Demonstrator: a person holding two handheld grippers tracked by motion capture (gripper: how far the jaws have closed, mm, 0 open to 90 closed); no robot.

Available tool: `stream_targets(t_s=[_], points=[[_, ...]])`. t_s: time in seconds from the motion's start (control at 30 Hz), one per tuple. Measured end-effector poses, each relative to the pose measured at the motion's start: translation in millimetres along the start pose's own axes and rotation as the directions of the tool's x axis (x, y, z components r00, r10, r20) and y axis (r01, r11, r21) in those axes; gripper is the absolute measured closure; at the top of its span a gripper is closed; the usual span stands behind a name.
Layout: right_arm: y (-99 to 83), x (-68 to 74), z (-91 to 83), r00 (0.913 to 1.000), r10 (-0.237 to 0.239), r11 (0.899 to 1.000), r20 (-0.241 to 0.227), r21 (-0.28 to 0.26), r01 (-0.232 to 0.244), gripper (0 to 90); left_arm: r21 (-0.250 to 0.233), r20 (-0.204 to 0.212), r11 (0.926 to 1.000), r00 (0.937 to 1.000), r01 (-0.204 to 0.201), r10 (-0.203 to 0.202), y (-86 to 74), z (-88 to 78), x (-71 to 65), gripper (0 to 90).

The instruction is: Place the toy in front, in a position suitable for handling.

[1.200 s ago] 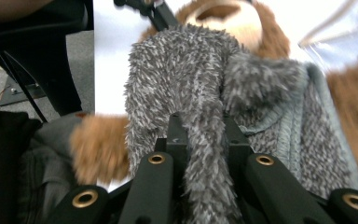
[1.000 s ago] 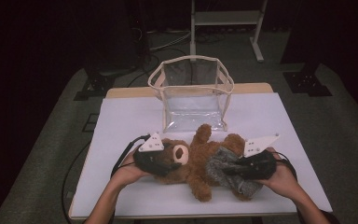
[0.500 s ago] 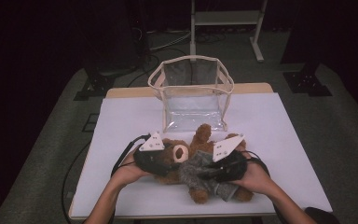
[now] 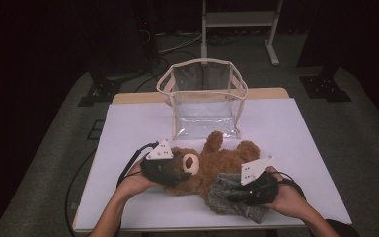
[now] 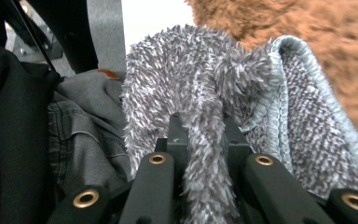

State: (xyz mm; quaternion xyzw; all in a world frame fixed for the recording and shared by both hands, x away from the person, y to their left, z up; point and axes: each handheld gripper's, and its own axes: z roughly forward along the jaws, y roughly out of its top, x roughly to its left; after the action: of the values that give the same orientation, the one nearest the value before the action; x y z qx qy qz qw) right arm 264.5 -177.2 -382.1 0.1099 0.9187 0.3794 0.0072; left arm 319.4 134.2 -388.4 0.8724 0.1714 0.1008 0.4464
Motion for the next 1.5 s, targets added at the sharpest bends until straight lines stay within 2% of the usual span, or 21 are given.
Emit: stream_targets(t_s=[0.07,0.23,0.37,0.57,0.63,0.83,0.97,1.07,1.17,1.33,1.43,1.5], points=[[1.8,-0.2,0.1,1.0,-0.001,1.0,-0.003,-0.007,0.001,77.6,0.007,0.0,0.9999,1.0,-0.009,0.009,0.1,0.1,-0.7,24.4],[10.8,0.7,8.1,0.9991,-0.038,0.999,-0.017,-0.022,0.037,77.6,0.014,0.004,0.9997,0.9998,-0.019,0.019,-1.8,-1.8,-0.9,24.4],[6.5,0.6,-0.9,0.9999,-0.016,0.998,0.001,-0.062,0.016,77.6,0.009,0.01,0.9995,0.9995,-0.029,0.029,-3.4,-2.8,-0.7,24.4],[-16.9,-4.5,-30.6,0.9959,0.066,0.99,0.062,-0.13,-0.057,77.6,0.007,0.016,0.9985,0.9984,-0.054,0.054,-5.0,-3.9,-1.6,24.4],[-28.8,-7.4,-39.4,0.9914,0.099,0.986,0.085,-0.144,-0.086,77.6,0.007,0.016,0.9983,0.9982,-0.057,0.057,-5.1,-3.9,-1.8,24.4],[-65.9,-13.1,-52.2,0.9734,0.209,0.966,0.094,-0.177,-0.19,77.6,0.008,0.027,0.9978,0.9975,-0.066,0.066,-5.6,-4.3,-1.7,24.4],[-78.2,-15.3,-58.7,0.9602,0.256,0.953,0.112,-0.195,-0.231,77.5,0.013,0.027,0.9974,0.9972,-0.07,0.07,-4.9,-4.1,-2.7,24.4],[-72.3,-17.6,-63.0,0.9607,0.25,0.951,0.121,-0.216,-0.22,77.6,0.017,0.028,0.9972,0.997,-0.072,0.072,-4.7,-4.0,-3.4,24.5],[-58.2,-23.9,-63.2,0.9664,0.225,0.954,0.124,-0.229,-0.193,77.5,0.023,0.033,0.9959,0.9957,-0.087,0.086,-4.9,-4.4,-4.9,24.5],[-36.5,-37.7,-52.5,0.9738,0.198,0.957,0.111,-0.235,-0.168,77.5,0.029,0.04,0.9941,0.9938,-0.104,0.103,-6.7,-6.5,-6.0,24.5],[-35.2,-40.8,-45.0,0.9757,0.195,0.96,0.101,-0.225,-0.168,77.5,0.023,0.047,0.9941,0.9934,-0.106,0.105,-8.1,-7.2,-5.7,24.5],[-41.3,-41.7,-44.0,0.9732,0.208,0.957,0.098,-0.225,-0.182,77.4,0.025,0.05,0.9934,0.9926,-0.112,0.111,-8.0,-7.6,-5.9,24.6]])
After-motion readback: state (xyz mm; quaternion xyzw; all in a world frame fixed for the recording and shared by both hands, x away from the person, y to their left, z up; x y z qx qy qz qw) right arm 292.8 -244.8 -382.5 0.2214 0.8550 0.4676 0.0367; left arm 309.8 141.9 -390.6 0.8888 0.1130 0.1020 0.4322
